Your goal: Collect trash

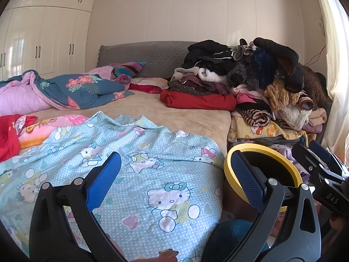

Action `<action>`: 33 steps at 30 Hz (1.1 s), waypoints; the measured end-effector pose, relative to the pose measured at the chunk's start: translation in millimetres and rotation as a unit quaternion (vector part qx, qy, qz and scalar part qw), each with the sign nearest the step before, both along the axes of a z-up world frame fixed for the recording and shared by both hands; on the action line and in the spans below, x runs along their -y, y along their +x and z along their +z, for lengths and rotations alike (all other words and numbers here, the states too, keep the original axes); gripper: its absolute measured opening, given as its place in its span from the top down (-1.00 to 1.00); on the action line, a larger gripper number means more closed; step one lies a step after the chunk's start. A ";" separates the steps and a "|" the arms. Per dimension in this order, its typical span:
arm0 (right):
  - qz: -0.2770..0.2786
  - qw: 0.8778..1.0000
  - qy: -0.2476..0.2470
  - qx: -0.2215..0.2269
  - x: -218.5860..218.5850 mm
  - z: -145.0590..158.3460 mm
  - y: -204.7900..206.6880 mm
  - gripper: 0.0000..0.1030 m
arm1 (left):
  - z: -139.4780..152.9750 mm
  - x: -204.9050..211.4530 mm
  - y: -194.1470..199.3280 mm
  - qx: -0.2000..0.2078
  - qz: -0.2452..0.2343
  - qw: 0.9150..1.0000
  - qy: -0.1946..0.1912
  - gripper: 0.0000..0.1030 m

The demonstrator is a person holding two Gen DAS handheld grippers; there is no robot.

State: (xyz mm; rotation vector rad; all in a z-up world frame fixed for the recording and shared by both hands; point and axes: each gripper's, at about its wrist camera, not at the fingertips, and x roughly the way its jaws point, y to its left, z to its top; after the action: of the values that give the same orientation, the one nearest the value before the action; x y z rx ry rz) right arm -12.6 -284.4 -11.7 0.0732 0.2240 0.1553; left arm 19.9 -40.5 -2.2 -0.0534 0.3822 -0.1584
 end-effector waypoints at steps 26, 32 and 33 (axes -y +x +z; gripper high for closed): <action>0.018 1.000 -0.003 -0.006 -10.2 -6.2 7.4 -0.88 | -3.1 -2.9 5.7 -0.026 0.012 1.000 0.000 -0.79; 0.094 0.995 0.009 -0.027 -53.4 5.7 29.7 -0.88 | -8.4 -42.4 12.6 -0.045 0.086 0.995 -0.010 -0.79; 0.118 0.992 0.010 -0.038 -69.4 6.1 35.4 -0.88 | -10.9 -57.5 14.1 -0.052 0.103 0.993 -0.020 -0.79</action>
State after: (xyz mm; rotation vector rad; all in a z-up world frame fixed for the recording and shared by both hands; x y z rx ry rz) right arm 22.8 -215.0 -5.6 0.0721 0.3065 0.3910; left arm 34.0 17.0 -13.0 -0.1407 0.4748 0.0408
